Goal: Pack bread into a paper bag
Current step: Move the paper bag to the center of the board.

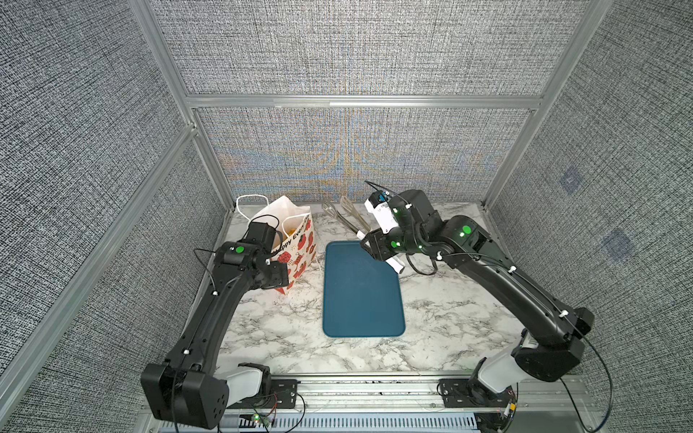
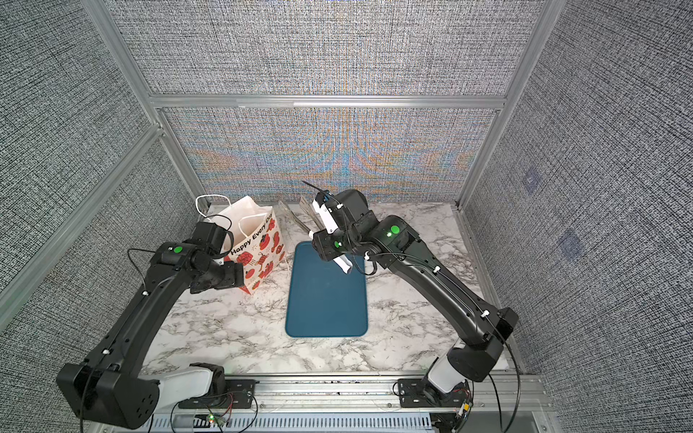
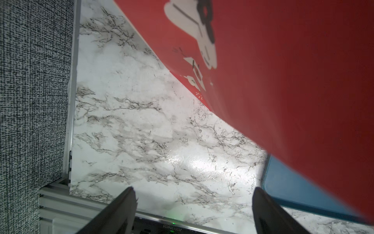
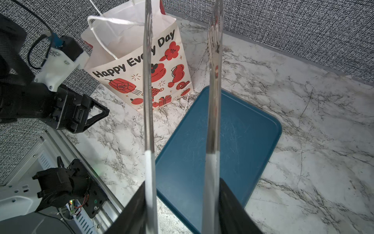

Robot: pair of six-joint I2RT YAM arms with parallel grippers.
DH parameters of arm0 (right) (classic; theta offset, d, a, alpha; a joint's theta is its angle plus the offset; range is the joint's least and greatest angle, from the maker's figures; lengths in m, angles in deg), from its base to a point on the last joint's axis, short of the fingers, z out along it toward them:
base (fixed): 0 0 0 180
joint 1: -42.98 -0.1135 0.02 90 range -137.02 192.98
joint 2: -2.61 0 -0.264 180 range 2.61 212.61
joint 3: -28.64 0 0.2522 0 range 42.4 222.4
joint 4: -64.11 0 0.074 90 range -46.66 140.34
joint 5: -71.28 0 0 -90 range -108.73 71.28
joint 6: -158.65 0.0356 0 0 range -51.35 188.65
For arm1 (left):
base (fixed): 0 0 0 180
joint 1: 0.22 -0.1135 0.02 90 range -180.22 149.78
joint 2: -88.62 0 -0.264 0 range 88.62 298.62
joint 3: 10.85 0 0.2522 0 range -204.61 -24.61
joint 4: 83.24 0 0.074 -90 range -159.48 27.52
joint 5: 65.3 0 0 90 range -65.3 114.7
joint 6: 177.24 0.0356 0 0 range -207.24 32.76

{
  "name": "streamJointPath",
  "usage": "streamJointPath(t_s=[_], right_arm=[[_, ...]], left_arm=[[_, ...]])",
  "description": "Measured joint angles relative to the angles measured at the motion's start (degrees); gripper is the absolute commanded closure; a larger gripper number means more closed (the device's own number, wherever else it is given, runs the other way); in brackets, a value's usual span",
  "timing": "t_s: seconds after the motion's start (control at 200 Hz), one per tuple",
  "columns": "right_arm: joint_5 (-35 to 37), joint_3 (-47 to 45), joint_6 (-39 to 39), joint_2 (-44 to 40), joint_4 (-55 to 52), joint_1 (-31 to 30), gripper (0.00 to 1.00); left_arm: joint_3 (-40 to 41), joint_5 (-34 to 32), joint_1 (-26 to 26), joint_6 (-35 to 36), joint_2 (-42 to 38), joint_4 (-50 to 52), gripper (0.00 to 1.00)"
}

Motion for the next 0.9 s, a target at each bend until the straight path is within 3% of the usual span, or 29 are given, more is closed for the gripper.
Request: streamJointPath(t_s=[0.626,0.901], right_arm=[[1.5,-5.9,0.7,-3.0,1.3,5.9,0.49],[5.8,-15.0,1.6,-7.0,4.2,9.6,0.49]], left_arm=[[-21.2,-0.6,0.6,2.5,27.2,-5.4,0.08],[-27.3,-1.4,0.7,4.0,33.0,-5.3,0.08]])
